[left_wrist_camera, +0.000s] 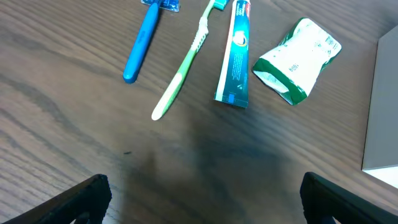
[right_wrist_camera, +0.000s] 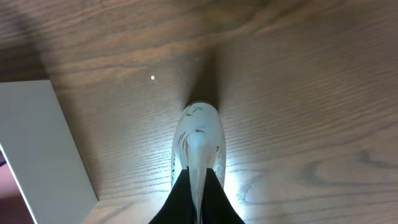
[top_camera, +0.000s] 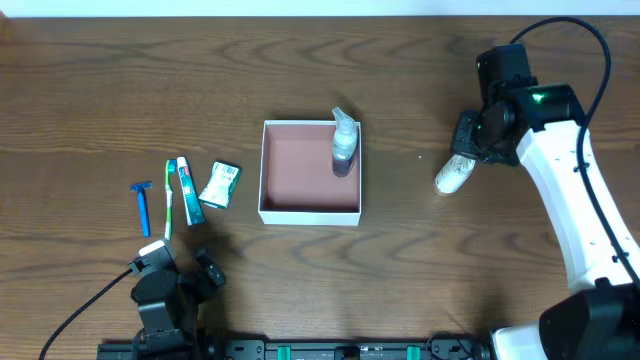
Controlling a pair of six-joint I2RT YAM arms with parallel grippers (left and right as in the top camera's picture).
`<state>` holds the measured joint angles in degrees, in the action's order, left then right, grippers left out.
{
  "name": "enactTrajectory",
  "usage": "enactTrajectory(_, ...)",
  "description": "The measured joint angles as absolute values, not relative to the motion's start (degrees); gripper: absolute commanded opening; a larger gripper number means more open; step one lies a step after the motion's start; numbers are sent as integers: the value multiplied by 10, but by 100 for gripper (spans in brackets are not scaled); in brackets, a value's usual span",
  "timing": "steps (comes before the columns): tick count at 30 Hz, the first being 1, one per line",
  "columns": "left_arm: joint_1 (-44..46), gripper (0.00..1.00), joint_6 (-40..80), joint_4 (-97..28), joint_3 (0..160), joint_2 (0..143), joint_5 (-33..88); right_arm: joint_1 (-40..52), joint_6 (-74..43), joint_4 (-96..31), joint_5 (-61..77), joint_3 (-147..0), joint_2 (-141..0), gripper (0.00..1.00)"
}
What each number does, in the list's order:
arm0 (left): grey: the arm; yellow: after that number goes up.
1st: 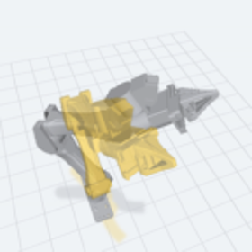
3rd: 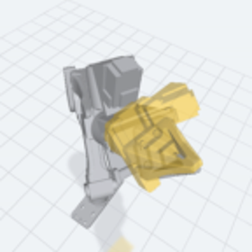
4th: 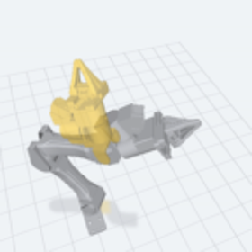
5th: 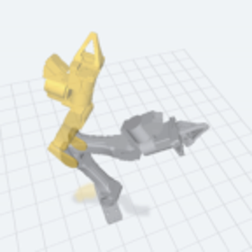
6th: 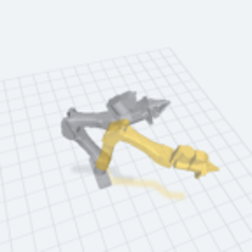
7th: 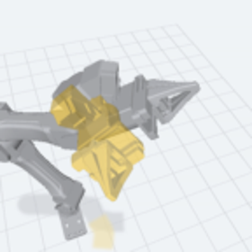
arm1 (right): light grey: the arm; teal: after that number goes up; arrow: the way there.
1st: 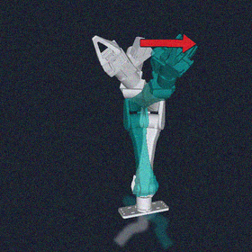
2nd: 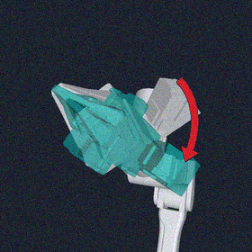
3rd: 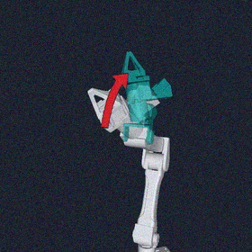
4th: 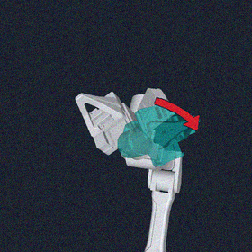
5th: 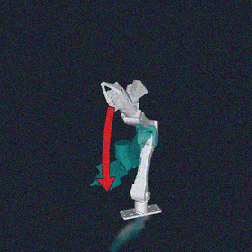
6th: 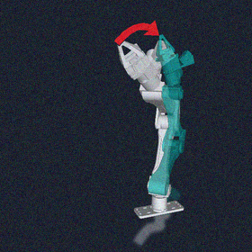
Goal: Pack container
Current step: 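Grasp the white lotion tube with the right gripper, then place the lotion tube in the box beside the bottle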
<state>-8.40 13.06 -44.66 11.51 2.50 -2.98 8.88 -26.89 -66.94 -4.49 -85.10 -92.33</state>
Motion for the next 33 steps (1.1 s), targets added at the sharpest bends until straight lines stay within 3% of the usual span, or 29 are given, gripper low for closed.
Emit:
enactTrajectory(5,-84,98,130,-447,115,25,-30,124,-264,-670,-45,-851,-877,1)
enactTrajectory(17,-84,98,131,-447,115,25,-30,323,-263,-632,-12,-880,-729,1)
enactTrajectory(24,-84,98,131,-447,115,25,-30,379,-261,-586,4,-881,-757,1)
enactTrajectory(33,-84,98,131,-447,115,25,-30,392,-261,-583,-24,-881,-894,1)
